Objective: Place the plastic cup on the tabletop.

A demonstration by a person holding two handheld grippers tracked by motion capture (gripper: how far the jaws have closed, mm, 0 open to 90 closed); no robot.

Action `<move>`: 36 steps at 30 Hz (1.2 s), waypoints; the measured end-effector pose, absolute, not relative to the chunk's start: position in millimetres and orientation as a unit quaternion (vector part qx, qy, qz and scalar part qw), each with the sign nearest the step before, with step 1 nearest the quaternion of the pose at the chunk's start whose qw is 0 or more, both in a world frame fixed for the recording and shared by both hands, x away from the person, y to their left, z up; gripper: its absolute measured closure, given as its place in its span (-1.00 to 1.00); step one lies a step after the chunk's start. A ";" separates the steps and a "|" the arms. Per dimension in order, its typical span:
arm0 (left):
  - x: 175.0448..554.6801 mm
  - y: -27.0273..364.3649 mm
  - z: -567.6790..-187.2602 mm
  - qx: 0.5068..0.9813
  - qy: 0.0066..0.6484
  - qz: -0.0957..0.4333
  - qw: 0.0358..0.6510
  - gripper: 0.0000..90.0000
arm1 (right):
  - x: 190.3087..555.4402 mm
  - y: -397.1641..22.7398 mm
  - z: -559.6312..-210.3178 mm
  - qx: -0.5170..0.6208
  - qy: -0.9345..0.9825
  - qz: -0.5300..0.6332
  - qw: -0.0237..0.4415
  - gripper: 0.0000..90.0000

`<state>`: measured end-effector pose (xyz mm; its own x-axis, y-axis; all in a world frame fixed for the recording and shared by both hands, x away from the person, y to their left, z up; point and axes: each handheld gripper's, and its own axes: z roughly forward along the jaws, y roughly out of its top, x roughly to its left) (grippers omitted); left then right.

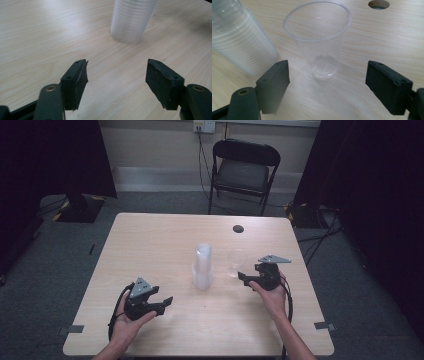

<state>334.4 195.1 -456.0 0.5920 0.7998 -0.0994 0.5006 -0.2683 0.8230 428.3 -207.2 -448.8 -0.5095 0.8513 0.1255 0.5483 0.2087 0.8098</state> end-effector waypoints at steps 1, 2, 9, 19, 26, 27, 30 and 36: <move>334.8 195.9 -455.4 0.779 0.418 0.164 0.437 -0.24 | 425.7 -207.9 -447.5 0.462 0.757 0.425 0.180 -0.57; 335.0 196.8 -454.2 0.779 0.421 0.154 0.438 -0.25 | 420.1 -210.1 -446.1 0.458 0.759 0.426 0.180 -0.57; 334.7 196.6 -453.0 0.783 0.421 0.144 0.435 -0.33 | 403.4 -216.5 -448.1 0.453 0.764 0.424 0.175 -0.56; 340.0 204.8 -455.7 0.772 0.444 0.154 0.429 -0.48 | 375.1 -222.6 -441.5 0.444 0.766 0.432 0.169 -0.49; 339.0 206.5 -454.9 0.773 0.442 0.145 0.432 -0.48 | 356.8 -228.3 -439.4 0.449 0.767 0.430 0.160 -0.49; 338.9 205.8 -455.0 0.775 0.440 0.143 0.431 -0.48 | 353.4 -230.1 -438.4 0.452 0.765 0.431 0.156 -0.49; 338.6 203.1 -455.8 0.777 0.439 0.140 0.429 -0.48 | 348.5 -234.1 -439.1 0.454 0.761 0.436 0.156 -0.49; 336.4 198.4 -455.4 0.782 0.433 0.133 0.429 -0.48 | 340.9 -243.7 -456.3 0.475 0.757 0.423 0.149 -0.49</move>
